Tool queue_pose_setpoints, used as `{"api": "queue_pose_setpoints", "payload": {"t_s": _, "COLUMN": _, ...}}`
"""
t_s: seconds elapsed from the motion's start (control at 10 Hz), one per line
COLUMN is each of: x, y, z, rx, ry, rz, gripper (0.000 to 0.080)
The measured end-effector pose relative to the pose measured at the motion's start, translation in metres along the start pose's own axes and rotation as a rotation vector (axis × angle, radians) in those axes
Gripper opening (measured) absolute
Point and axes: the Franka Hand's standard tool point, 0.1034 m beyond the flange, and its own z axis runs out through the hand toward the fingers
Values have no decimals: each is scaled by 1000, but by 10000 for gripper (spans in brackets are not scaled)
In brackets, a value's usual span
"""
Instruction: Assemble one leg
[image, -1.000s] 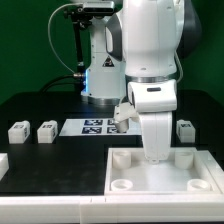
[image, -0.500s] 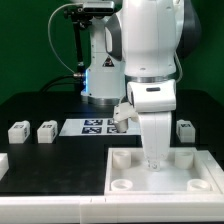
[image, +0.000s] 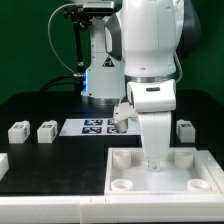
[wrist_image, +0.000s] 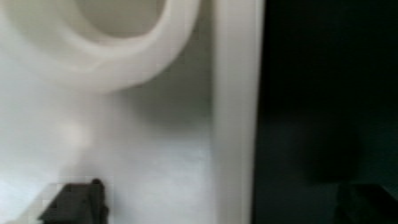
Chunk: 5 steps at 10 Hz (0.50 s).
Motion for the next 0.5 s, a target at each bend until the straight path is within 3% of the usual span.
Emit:
{"api": "queue_pose_setpoints", "payload": {"t_s": 0.2, "x": 20, "y": -43, "z": -24, "rx": -2, "ry": -12, "rz": 177, "gripper": 649}}
{"api": "queue_pose_setpoints", "payload": {"t_s": 0.5, "x": 68, "y": -81, "z": -46, "rx": -22, "ry": -12, "rz": 697, "gripper": 649}}
